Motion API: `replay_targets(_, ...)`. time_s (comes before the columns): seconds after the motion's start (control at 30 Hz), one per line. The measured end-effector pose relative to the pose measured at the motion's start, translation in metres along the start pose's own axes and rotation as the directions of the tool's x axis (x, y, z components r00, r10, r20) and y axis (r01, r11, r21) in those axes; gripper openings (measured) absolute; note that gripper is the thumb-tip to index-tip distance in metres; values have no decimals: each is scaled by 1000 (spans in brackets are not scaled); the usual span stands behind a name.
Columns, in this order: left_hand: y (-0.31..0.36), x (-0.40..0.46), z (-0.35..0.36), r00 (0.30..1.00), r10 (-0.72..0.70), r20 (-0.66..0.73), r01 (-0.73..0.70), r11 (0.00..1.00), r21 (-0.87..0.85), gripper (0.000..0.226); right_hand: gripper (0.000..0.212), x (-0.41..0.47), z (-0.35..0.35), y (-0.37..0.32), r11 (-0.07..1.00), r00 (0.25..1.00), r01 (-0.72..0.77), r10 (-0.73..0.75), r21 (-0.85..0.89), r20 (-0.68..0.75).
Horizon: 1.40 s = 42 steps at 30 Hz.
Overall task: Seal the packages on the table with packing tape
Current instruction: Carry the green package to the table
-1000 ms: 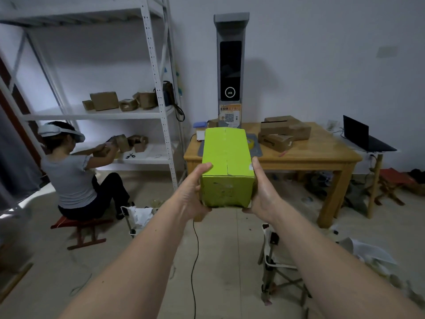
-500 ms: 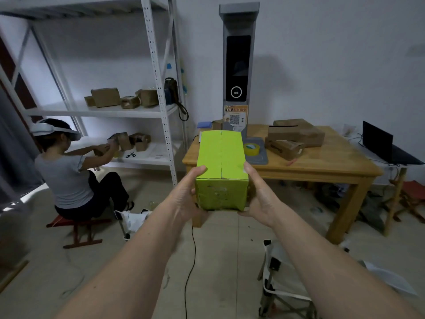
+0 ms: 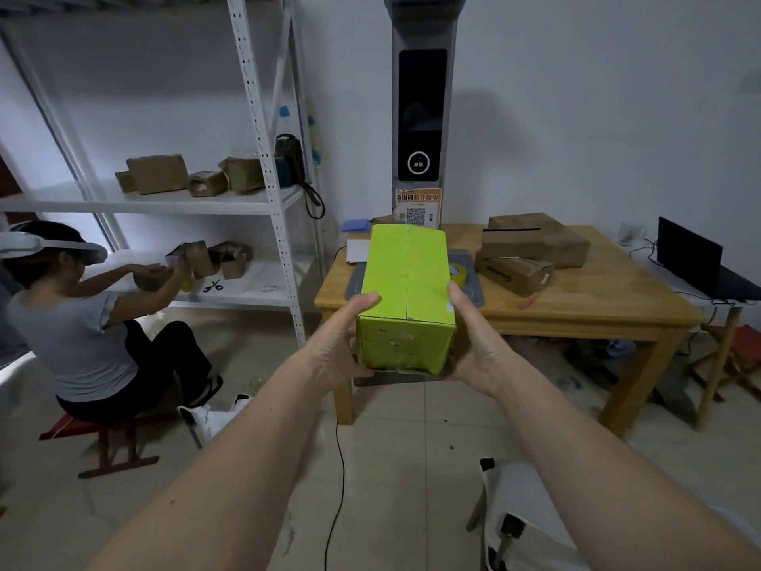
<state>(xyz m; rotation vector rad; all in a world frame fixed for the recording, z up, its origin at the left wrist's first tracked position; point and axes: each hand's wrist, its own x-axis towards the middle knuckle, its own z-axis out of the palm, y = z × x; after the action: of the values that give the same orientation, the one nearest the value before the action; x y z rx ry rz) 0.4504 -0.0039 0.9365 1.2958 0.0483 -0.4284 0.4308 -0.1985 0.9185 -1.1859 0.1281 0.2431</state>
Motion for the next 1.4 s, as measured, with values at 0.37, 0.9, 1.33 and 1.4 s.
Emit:
replay_targets(0.37,54,122,-42,993,-21,119,22,1000,-9,44,88,118,18,-22,993,999,39,-35,113,-42)
replay_targets(0.9,71,250,-47,984,-100,150,106,994,-28,70,96,230,-20,-51,995,998,17,-11,101,-61)
replay_targets(1.33,96,388,26,972,-117,204,115,993,19,69,82,331,-120,-122,995,988,80,-71,61,-135)
replay_targets(1.4,94,407,34,974,-119,192,118,993,17,71,87,344,-133,-127,993,985,94,-83,66,-149)
